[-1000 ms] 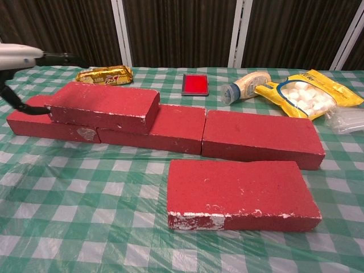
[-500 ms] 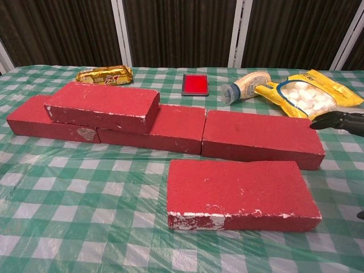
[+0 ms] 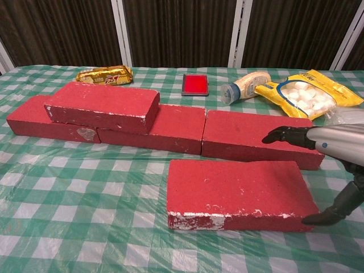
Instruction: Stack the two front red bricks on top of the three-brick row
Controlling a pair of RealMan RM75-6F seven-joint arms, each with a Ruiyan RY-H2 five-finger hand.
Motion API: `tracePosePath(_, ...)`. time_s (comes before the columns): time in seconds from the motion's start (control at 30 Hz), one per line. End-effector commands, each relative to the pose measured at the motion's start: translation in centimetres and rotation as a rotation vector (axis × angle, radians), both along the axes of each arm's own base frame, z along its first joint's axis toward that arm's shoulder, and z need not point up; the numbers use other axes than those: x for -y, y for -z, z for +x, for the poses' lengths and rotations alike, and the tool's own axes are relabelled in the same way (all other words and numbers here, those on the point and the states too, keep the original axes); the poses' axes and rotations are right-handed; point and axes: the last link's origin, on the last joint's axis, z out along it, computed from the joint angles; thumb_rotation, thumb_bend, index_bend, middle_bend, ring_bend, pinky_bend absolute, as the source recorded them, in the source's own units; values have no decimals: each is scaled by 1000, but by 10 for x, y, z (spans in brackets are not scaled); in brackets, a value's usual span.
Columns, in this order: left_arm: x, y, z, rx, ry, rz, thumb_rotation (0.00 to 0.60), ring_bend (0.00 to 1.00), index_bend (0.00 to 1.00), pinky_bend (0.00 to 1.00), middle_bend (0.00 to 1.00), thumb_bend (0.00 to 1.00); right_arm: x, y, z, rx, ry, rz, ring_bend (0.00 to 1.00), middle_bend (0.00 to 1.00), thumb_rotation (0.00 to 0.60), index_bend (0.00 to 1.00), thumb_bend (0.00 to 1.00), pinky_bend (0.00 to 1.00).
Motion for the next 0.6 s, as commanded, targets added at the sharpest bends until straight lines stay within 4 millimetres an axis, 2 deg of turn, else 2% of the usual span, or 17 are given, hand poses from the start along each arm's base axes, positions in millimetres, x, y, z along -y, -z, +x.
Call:
tracePosePath(0.03, -1, -1, -1, 6, 0, 0, 600, 0, 0, 0, 0, 319, 2, 8, 12, 2, 12, 35, 0, 0, 527, 0, 162, 0)
tracePosePath(0.6, -2, -3, -2, 25, 6, -14, 600, 0, 0, 0, 0, 318, 24, 46, 25, -32, 101, 58, 0, 0, 528, 0, 161, 0)
